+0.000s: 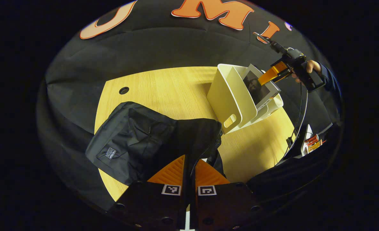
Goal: Open the schoolbag, grab two books from the bookshelf and put them into the schoolbag.
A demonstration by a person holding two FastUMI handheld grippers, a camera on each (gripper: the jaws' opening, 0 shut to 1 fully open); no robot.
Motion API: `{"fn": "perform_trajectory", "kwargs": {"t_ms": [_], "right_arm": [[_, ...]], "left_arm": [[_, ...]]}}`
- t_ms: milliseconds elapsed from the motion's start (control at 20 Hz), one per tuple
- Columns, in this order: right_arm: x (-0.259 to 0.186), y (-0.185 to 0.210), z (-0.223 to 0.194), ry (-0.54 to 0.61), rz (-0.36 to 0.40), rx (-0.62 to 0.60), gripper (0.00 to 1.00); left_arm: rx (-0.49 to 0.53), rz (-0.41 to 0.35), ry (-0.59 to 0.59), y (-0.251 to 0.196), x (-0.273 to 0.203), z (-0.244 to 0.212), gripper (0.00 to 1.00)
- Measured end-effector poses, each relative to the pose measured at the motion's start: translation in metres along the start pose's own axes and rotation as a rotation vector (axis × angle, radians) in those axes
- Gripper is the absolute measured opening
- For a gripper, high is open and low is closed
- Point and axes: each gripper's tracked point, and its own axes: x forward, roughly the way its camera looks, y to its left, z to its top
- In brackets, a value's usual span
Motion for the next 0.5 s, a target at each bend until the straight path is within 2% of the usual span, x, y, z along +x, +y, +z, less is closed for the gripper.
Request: {"fn": "perform_trajectory", "kwargs": {"t_ms": [250,300,350,450,500], "right_arm": [[0.027,-0.001,0.006,0.033,-0.05,0.005,0.97],[0.03,-0.001,0.007,0.035,-0.061,0.01,0.92],[0.033,0.0,0.006,0.037,-0.073,0.015,0.77],[0.033,-0.001,0.005,0.036,-0.099,0.025,0.68],[0.031,-0.001,0.002,0.043,-0.108,0.033,0.57]], "left_arm": [[-0.014,0.01,-0.009,0.001,-0.001,-0.001,0.05],[-0.014,0.012,-0.011,0.002,-0.001,0.0,0.05],[-0.012,0.01,-0.012,0.002,0.0,-0.001,0.05],[-0.01,0.005,-0.012,0.002,-0.001,0.0,0.05],[-0.007,0.002,-0.013,0.002,-0.002,0.0,0.05]]}}
